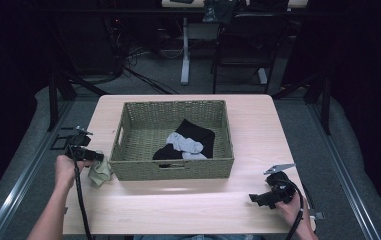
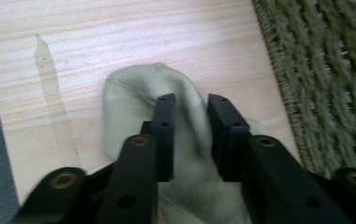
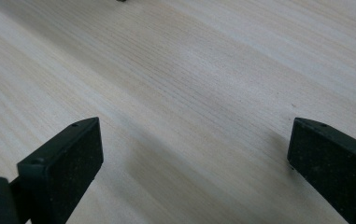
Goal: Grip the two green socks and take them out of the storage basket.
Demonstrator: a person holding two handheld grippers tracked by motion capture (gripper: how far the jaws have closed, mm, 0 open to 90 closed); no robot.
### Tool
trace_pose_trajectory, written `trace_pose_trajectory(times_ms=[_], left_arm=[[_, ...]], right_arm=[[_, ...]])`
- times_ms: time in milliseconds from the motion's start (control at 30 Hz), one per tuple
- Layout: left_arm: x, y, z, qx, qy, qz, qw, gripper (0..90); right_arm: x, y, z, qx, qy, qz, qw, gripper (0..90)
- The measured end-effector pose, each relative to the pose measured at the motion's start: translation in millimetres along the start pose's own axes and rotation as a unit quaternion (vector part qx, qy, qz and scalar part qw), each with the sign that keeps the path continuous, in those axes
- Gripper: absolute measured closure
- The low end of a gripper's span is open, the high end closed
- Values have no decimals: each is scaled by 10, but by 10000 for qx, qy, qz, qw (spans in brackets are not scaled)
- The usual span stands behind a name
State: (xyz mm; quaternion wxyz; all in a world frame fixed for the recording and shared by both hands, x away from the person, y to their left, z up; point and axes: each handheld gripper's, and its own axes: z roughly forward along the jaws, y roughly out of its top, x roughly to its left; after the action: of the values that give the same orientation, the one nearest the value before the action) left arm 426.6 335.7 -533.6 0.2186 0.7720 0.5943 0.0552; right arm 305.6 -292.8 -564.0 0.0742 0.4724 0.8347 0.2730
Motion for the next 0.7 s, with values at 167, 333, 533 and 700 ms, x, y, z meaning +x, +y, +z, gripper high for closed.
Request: trace_pose_trajectory(times_ms=[167, 333, 533, 700], left_arm=[[-1, -51, -155, -216, 60, -49, 9997, 415], [-30, -156, -367, -622, -4, -73, 9980, 245], [-161, -304, -631, -1025, 111, 90, 9946, 149], [-299, -448, -774, -1271, 187, 193, 9915, 89]], right_arm=[[-11, -2, -5, 5, -2, -19, 10000, 27], [-3, 1, -4, 6, -15, 2, 10000, 28], [-9, -1, -6, -22, -15, -12, 10000, 27], [-4, 0, -5, -17, -18, 12, 10000, 27]])
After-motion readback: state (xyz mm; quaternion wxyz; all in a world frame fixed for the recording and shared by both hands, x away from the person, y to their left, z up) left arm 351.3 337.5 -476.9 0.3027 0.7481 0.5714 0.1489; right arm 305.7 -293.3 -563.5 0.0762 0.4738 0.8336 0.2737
